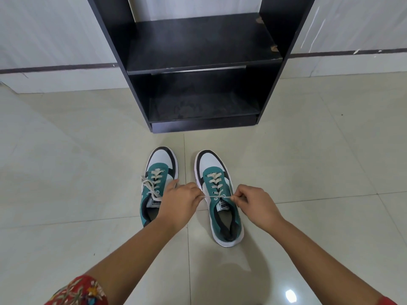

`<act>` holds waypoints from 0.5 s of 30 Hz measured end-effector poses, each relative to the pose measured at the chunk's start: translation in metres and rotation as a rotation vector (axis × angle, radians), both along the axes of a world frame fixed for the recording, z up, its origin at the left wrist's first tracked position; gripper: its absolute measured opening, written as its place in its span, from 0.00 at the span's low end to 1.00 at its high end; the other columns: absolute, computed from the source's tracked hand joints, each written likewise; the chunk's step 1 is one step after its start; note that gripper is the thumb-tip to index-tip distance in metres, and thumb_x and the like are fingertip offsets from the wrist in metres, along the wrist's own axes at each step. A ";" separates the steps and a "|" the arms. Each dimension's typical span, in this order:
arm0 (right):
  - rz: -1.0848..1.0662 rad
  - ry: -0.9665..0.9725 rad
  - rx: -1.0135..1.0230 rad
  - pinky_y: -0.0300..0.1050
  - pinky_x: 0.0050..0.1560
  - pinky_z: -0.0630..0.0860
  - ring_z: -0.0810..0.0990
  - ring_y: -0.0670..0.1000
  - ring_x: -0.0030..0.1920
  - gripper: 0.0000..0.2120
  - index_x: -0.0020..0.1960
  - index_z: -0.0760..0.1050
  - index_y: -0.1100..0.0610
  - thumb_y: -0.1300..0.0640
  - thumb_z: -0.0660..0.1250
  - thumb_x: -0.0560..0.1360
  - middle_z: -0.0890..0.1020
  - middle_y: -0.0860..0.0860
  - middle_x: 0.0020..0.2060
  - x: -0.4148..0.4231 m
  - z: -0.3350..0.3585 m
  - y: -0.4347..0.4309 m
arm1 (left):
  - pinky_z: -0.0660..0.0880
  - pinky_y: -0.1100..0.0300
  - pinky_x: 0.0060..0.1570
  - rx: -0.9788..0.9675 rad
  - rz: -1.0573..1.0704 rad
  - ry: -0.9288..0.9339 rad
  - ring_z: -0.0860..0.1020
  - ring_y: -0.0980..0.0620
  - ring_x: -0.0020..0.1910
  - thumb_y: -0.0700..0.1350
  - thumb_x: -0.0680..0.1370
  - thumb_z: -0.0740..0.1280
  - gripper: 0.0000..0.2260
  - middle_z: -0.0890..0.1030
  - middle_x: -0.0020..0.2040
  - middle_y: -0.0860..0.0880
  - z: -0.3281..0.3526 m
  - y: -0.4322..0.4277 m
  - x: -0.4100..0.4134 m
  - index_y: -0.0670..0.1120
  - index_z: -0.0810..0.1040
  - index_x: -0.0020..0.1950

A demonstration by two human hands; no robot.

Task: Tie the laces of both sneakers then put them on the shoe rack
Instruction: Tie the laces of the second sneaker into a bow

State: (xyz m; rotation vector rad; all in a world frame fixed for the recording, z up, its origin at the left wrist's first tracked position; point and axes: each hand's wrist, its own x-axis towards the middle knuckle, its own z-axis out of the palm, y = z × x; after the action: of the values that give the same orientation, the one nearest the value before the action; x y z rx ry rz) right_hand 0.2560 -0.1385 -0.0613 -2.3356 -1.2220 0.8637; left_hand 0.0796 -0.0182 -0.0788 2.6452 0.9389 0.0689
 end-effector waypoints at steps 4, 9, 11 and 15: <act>-0.032 0.067 -0.011 0.45 0.39 0.72 0.74 0.48 0.32 0.09 0.37 0.72 0.51 0.51 0.65 0.76 0.75 0.44 0.28 0.001 -0.002 -0.002 | 0.59 0.54 0.71 -0.062 0.014 -0.013 0.79 0.54 0.48 0.52 0.80 0.59 0.12 0.82 0.51 0.55 -0.002 -0.003 0.000 0.51 0.82 0.53; -0.056 0.124 -0.007 0.42 0.36 0.70 0.75 0.47 0.31 0.09 0.38 0.74 0.53 0.52 0.65 0.76 0.82 0.49 0.33 0.002 -0.002 -0.001 | 0.72 0.57 0.56 -0.248 0.130 -0.105 0.80 0.53 0.43 0.51 0.78 0.63 0.10 0.85 0.46 0.53 0.002 -0.003 0.002 0.48 0.82 0.49; -0.080 0.183 -0.001 0.40 0.35 0.68 0.74 0.41 0.28 0.09 0.37 0.73 0.52 0.53 0.65 0.76 0.83 0.48 0.33 0.001 -0.003 -0.003 | 0.75 0.57 0.52 -0.308 0.173 -0.095 0.80 0.53 0.42 0.52 0.78 0.63 0.10 0.85 0.42 0.53 0.003 -0.004 0.001 0.50 0.81 0.49; -0.151 0.296 0.021 0.41 0.37 0.70 0.83 0.46 0.35 0.09 0.37 0.74 0.56 0.55 0.66 0.76 0.82 0.49 0.31 0.000 -0.008 -0.006 | 0.78 0.59 0.46 -0.396 0.244 -0.089 0.80 0.56 0.40 0.50 0.78 0.63 0.08 0.85 0.41 0.54 0.002 -0.001 -0.002 0.50 0.81 0.48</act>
State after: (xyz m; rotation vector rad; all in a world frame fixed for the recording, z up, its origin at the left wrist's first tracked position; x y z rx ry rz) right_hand 0.2561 -0.1448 -0.0696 -2.1544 -0.9162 1.0899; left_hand 0.0773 -0.0196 -0.0763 2.1428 1.1120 0.0514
